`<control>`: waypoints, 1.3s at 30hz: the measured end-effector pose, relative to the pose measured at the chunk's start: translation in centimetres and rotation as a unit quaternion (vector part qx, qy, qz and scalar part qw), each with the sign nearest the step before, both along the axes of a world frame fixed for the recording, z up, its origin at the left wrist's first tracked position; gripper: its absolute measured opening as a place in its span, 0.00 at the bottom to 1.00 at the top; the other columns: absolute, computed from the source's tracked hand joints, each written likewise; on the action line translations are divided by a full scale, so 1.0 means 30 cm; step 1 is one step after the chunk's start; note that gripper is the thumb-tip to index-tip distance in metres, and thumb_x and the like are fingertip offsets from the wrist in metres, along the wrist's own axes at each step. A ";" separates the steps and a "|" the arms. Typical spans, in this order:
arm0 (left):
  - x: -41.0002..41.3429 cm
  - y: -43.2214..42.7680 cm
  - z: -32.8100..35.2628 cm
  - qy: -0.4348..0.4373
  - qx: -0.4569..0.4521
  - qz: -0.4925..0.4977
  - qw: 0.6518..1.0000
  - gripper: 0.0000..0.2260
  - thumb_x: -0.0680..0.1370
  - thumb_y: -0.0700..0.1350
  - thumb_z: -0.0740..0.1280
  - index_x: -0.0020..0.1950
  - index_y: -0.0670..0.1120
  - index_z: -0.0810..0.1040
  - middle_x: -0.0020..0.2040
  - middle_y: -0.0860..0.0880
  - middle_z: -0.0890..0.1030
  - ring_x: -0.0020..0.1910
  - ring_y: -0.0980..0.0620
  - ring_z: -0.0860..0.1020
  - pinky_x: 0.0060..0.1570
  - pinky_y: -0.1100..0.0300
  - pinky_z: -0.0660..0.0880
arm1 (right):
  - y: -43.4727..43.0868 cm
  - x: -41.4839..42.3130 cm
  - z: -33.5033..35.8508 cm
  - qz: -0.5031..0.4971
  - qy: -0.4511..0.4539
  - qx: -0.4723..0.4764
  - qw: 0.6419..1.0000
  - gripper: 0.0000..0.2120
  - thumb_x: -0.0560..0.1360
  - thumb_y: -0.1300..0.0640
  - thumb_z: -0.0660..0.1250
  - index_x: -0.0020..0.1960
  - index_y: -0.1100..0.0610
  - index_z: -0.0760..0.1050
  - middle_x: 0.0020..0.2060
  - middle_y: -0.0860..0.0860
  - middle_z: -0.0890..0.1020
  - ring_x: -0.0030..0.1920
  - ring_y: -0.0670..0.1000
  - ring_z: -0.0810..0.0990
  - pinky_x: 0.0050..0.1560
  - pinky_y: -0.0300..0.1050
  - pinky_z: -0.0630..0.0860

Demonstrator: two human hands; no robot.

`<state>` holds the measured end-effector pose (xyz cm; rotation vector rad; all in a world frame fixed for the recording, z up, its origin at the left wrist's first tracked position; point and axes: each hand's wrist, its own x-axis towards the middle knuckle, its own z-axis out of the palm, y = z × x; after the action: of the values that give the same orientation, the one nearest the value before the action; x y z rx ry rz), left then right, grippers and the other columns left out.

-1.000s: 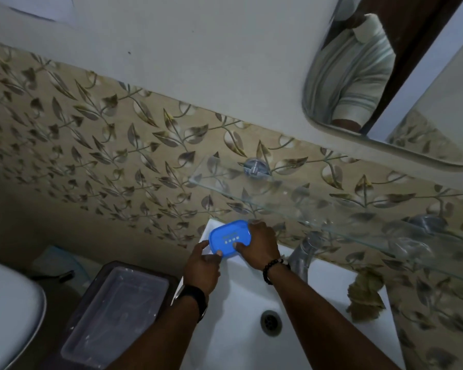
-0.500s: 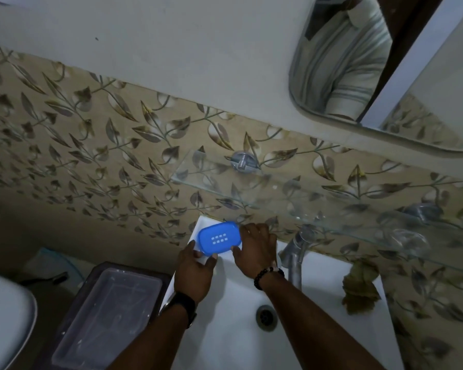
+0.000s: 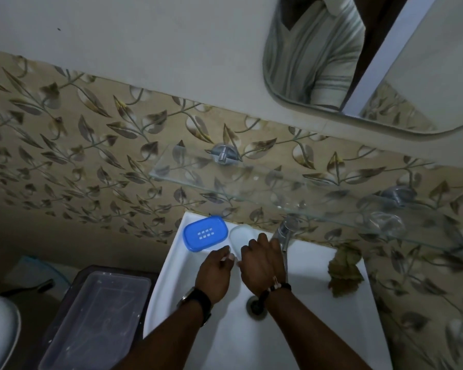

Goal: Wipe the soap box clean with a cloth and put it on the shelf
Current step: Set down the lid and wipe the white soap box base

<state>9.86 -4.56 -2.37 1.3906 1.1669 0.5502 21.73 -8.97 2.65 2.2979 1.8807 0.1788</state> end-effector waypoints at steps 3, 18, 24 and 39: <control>0.016 0.001 -0.004 0.005 -0.006 -0.023 1.000 0.20 0.83 0.53 0.62 0.73 0.49 0.72 0.72 0.47 0.75 0.67 0.46 0.75 0.68 0.44 0.74 | -0.009 0.000 -0.002 0.008 0.013 -0.014 1.000 0.09 0.77 0.56 0.60 0.49 0.54 0.79 0.46 0.53 0.82 0.57 0.59 0.73 0.58 0.57 0.65; 0.004 0.013 0.045 -0.153 -0.107 0.118 0.975 0.10 0.81 0.44 0.68 0.55 0.39 0.82 0.48 0.39 0.86 0.45 0.46 0.85 0.49 0.54 0.83 | -0.092 -0.077 0.044 0.010 0.061 0.072 0.995 0.12 0.56 0.63 0.77 0.33 0.52 0.77 0.29 0.48 0.79 0.28 0.50 0.79 0.25 0.39 0.74; -0.066 0.030 0.086 -0.194 -0.143 0.144 0.960 0.10 0.80 0.44 0.70 0.52 0.37 0.82 0.45 0.39 0.84 0.41 0.44 0.83 0.53 0.50 0.83 | -0.162 -0.124 0.050 0.022 0.094 0.166 0.981 0.15 0.56 0.68 0.75 0.33 0.53 0.74 0.29 0.49 0.76 0.30 0.50 0.77 0.23 0.41 0.70; -0.165 -0.146 0.216 -0.181 -0.055 0.057 0.980 0.17 0.76 0.48 0.74 0.58 0.37 0.79 0.44 0.43 0.82 0.37 0.50 0.83 0.50 0.54 0.84 | -0.367 -0.220 0.016 -0.140 0.355 0.318 0.868 0.08 0.75 0.64 0.70 0.38 0.58 0.78 0.34 0.48 0.79 0.37 0.45 0.73 0.39 0.37 0.65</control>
<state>4.91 -8.95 4.09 1.0793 0.9688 0.7733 15.12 -19.96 3.13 3.4354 1.9227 -0.1393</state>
